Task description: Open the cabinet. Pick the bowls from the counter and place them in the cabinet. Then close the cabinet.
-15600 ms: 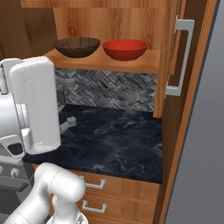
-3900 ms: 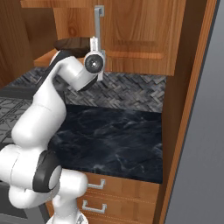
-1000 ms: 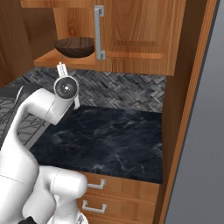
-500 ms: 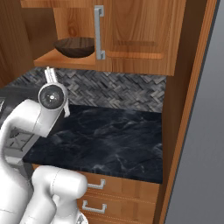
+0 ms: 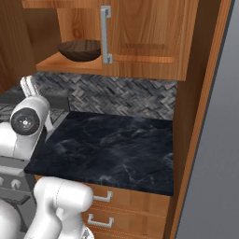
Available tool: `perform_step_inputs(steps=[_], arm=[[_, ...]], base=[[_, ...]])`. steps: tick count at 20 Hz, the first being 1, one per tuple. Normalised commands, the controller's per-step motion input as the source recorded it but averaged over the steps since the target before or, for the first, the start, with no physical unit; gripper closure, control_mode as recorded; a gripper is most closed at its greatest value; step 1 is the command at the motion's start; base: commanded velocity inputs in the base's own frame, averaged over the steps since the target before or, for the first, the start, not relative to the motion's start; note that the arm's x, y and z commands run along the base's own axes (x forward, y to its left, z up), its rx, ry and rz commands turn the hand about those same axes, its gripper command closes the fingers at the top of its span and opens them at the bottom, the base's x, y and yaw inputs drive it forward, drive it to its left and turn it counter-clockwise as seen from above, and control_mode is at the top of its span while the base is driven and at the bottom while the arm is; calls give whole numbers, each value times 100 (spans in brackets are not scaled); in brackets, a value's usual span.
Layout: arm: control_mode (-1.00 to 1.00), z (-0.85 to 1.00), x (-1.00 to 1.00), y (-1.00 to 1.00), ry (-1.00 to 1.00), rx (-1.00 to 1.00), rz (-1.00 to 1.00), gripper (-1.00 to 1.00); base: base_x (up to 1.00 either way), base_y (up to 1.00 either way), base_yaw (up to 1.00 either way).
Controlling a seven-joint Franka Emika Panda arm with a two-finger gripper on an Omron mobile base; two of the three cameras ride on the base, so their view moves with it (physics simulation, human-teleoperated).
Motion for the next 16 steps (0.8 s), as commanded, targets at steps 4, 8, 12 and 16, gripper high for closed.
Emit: perform_step_inputs(steps=[4, 8, 12, 16], arm=[[-100, 0, -51, 33, -18, 4, -4, -100], [-100, 0, -62, 48, -7, 4, -7, -100], [-100, 0, -67, 51, 0, 9, -7, -100], [-100, -10, -60, 59, 0, 8, -7, -100]], base=[[0, 0, 0], [0, 0, 0], [0, 0, 0], [0, 0, 0]])
